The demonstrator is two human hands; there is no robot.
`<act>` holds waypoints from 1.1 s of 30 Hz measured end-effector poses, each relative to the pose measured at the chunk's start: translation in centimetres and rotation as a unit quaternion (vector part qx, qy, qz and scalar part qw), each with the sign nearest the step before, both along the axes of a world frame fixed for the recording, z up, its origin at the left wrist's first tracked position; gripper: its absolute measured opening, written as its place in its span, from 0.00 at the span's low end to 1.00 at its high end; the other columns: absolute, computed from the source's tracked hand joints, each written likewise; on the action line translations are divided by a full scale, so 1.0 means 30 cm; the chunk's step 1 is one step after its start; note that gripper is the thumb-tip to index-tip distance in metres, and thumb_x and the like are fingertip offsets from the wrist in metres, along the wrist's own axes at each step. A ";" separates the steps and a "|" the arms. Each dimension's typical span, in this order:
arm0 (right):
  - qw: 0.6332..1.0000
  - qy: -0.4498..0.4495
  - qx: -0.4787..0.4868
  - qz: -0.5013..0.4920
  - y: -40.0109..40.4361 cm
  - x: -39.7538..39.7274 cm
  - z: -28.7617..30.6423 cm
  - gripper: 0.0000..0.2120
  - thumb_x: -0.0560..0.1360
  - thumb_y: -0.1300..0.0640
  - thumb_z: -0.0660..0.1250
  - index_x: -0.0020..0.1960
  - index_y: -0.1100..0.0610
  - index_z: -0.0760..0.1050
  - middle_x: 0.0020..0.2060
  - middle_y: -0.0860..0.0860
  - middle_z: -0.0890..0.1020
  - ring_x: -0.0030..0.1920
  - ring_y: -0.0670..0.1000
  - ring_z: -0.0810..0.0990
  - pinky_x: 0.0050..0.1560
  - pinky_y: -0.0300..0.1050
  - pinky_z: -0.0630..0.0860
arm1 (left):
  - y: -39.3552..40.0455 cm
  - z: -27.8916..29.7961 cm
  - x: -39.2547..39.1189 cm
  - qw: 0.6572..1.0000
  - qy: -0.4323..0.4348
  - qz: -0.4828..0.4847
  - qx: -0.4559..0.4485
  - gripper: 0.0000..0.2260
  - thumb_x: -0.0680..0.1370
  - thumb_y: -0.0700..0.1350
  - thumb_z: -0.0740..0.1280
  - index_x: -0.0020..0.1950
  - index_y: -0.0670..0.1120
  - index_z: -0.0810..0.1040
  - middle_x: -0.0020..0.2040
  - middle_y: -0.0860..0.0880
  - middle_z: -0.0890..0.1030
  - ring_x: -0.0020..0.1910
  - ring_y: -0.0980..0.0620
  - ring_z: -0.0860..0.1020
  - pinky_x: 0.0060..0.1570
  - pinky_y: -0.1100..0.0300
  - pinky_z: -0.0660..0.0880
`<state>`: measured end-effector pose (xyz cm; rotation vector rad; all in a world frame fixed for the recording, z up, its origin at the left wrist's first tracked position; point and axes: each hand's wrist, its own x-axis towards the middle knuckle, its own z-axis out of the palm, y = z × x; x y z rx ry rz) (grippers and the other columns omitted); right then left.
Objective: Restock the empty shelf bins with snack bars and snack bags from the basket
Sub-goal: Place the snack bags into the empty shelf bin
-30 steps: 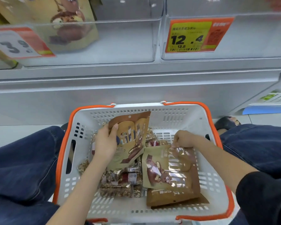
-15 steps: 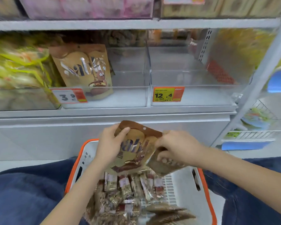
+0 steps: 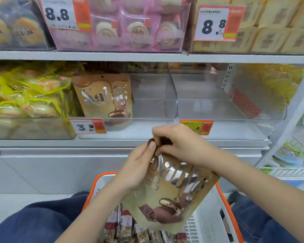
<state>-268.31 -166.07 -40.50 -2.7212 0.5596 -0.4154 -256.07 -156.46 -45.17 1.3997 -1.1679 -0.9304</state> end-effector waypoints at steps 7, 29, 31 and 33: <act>0.993 -0.083 0.067 -0.047 -0.027 0.061 0.021 0.21 0.65 0.50 0.77 0.45 0.51 0.65 0.32 0.46 0.73 0.35 0.49 0.70 0.35 0.40 0.68 | 0.011 -0.009 0.092 0.998 -0.037 0.037 -0.022 0.09 0.80 0.38 0.62 0.48 0.49 0.79 0.38 0.50 0.81 0.38 0.54 0.77 0.43 0.59 0.73; 0.911 -0.395 -0.044 -0.111 -0.143 0.075 0.352 0.12 0.73 0.62 0.69 0.54 0.50 0.78 0.30 0.24 0.75 0.34 0.30 0.72 0.40 0.30 0.69 | -0.059 0.060 0.232 0.941 -0.063 0.313 -0.115 0.07 0.77 0.52 0.66 0.54 0.55 0.74 0.50 0.55 0.76 0.56 0.52 0.75 0.57 0.54 0.72; 0.906 -0.404 -0.084 -0.092 -0.181 0.130 0.407 0.10 0.73 0.59 0.68 0.54 0.53 0.82 0.34 0.25 0.77 0.38 0.32 0.73 0.42 0.36 0.73 | -0.064 0.049 0.233 0.929 -0.117 0.339 -0.085 0.07 0.77 0.50 0.67 0.53 0.54 0.72 0.48 0.53 0.73 0.56 0.49 0.73 0.59 0.51 0.70; 0.908 -0.396 -0.113 -0.075 -0.216 0.188 0.424 0.11 0.74 0.58 0.67 0.54 0.56 0.83 0.41 0.33 0.81 0.42 0.35 0.77 0.46 0.37 0.75 | -0.068 0.040 0.231 0.933 -0.133 0.328 -0.068 0.09 0.76 0.49 0.66 0.55 0.51 0.74 0.53 0.51 0.75 0.59 0.48 0.71 0.61 0.50 0.68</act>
